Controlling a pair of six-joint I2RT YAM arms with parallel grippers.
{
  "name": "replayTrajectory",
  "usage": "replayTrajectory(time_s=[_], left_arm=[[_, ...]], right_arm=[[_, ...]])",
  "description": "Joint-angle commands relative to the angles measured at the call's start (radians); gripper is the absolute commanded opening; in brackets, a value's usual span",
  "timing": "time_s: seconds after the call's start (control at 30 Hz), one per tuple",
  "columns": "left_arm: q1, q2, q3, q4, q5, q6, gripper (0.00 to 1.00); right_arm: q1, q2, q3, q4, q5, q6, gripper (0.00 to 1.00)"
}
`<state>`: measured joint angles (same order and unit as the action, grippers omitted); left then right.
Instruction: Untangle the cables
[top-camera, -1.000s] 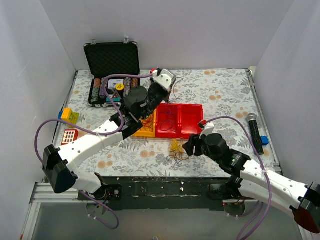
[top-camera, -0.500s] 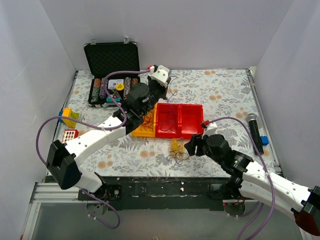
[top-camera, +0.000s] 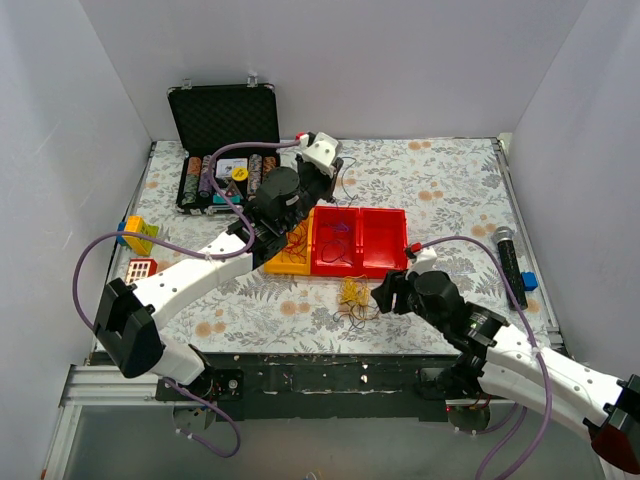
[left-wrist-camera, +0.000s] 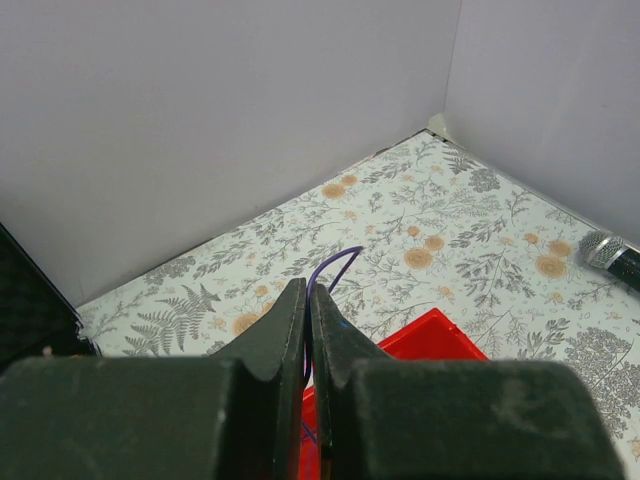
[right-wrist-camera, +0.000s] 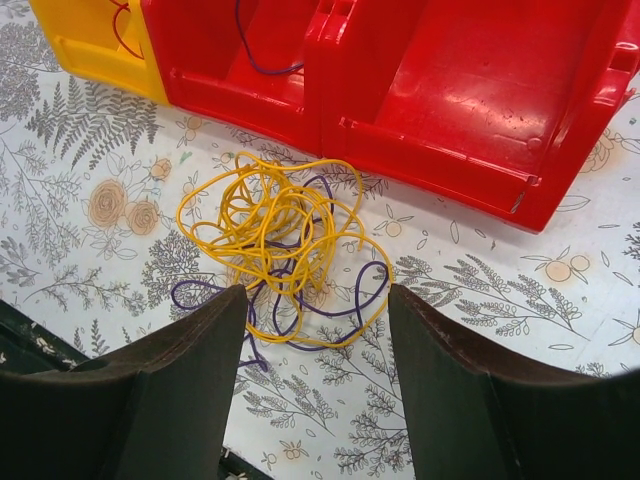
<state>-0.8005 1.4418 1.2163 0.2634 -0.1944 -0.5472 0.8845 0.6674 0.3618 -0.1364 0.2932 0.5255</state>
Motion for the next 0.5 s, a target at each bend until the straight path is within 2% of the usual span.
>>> replayTrajectory(time_s=[0.0,0.23,0.47], left_arm=[[0.0,-0.052,-0.023,0.016,0.004,-0.002,0.0],[0.006,-0.052,-0.078,0.033,-0.007,0.006,0.0],[0.012,-0.008,-0.058,0.039,0.03,0.02,0.0]], right_arm=[[0.005,-0.028,-0.015,-0.006,0.023,0.019,0.66],[0.004,-0.045,-0.02,-0.025,0.03,0.019,0.66],[0.004,-0.061,-0.034,-0.026,0.034,0.036,0.66]])
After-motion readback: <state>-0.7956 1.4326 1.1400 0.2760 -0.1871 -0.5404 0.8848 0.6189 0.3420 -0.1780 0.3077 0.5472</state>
